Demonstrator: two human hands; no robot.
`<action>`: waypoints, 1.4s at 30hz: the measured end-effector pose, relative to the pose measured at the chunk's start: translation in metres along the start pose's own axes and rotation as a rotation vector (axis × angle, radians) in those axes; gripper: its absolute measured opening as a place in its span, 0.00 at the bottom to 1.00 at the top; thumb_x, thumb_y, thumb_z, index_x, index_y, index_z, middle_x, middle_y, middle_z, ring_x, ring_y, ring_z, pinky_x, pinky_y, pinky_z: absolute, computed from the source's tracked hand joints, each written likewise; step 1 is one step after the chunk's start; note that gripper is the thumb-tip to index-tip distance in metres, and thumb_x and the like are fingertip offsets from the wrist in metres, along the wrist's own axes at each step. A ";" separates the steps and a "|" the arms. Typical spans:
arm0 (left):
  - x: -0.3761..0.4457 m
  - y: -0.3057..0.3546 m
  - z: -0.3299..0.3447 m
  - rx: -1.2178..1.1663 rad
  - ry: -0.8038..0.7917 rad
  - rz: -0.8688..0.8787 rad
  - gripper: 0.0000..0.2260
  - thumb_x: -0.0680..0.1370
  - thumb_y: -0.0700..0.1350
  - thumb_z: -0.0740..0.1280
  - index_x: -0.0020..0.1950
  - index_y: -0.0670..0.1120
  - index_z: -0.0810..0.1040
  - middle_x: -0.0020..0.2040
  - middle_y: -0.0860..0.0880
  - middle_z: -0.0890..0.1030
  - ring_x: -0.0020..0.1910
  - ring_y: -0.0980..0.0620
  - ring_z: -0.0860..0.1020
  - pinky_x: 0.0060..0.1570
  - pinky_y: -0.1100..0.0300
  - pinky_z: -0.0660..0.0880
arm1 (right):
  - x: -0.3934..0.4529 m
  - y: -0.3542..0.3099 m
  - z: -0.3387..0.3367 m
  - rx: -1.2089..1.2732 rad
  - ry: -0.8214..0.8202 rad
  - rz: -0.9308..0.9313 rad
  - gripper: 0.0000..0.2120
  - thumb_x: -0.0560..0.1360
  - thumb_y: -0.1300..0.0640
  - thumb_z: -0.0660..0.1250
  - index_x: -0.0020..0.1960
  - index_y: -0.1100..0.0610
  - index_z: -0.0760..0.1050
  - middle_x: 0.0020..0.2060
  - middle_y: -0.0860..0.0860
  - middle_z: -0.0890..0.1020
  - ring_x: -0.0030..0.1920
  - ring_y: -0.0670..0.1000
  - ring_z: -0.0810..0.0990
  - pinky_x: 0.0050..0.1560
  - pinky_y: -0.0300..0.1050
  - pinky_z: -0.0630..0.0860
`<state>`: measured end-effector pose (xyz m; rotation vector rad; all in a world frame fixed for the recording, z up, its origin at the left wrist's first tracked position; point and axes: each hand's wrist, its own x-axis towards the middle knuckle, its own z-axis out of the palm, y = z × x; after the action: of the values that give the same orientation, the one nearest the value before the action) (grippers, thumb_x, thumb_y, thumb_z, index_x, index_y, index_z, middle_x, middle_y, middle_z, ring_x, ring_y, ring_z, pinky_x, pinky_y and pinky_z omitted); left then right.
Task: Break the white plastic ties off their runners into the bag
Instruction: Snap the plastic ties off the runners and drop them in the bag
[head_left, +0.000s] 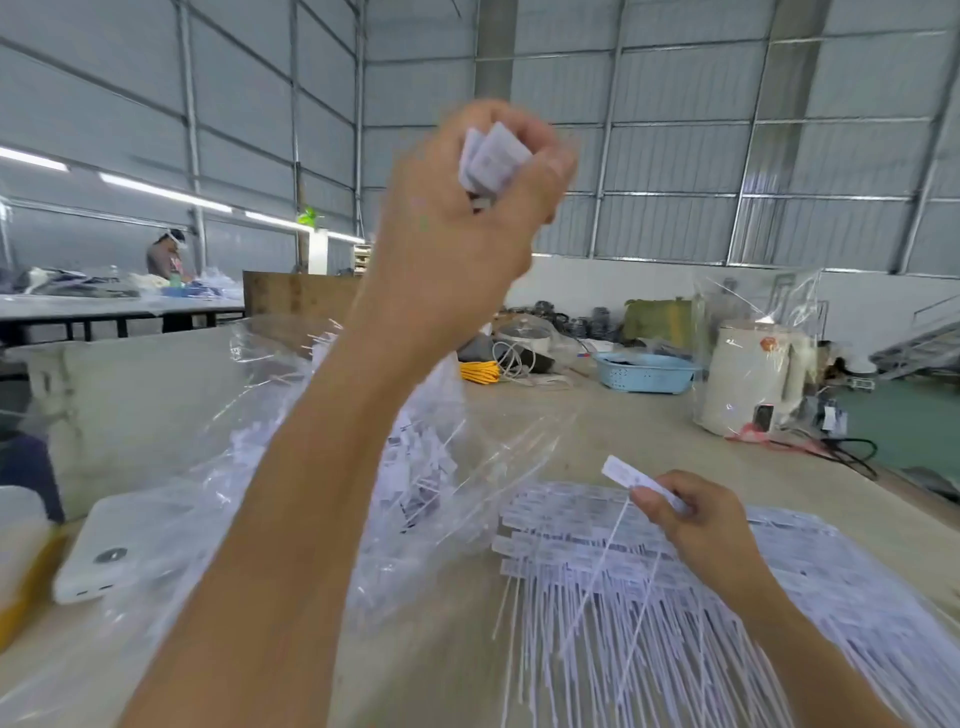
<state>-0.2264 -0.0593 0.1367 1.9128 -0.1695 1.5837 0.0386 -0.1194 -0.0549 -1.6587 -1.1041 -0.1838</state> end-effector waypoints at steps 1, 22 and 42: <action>0.009 -0.001 -0.014 0.221 -0.032 0.076 0.07 0.77 0.45 0.66 0.41 0.54 0.73 0.36 0.57 0.75 0.27 0.65 0.72 0.26 0.74 0.67 | 0.000 -0.001 0.000 -0.007 -0.001 0.000 0.13 0.73 0.57 0.70 0.33 0.62 0.73 0.25 0.50 0.67 0.25 0.45 0.63 0.27 0.35 0.61; -0.065 -0.087 0.078 0.213 -1.023 -0.810 0.17 0.78 0.60 0.60 0.42 0.50 0.81 0.35 0.48 0.83 0.30 0.53 0.81 0.35 0.63 0.78 | -0.002 -0.009 -0.005 0.105 -0.059 0.001 0.16 0.71 0.58 0.73 0.30 0.62 0.71 0.26 0.48 0.66 0.29 0.45 0.65 0.32 0.40 0.62; -0.117 -0.187 0.136 0.052 -0.217 -0.826 0.16 0.79 0.46 0.65 0.31 0.46 0.71 0.21 0.50 0.71 0.17 0.57 0.66 0.22 0.66 0.62 | -0.002 -0.007 0.002 -0.137 -0.245 -0.007 0.09 0.75 0.61 0.67 0.36 0.56 0.78 0.27 0.49 0.75 0.31 0.48 0.71 0.36 0.45 0.68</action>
<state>-0.0542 -0.0203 -0.0523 1.8307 0.5167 0.8320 0.0315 -0.1189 -0.0520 -1.8352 -1.3048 -0.0615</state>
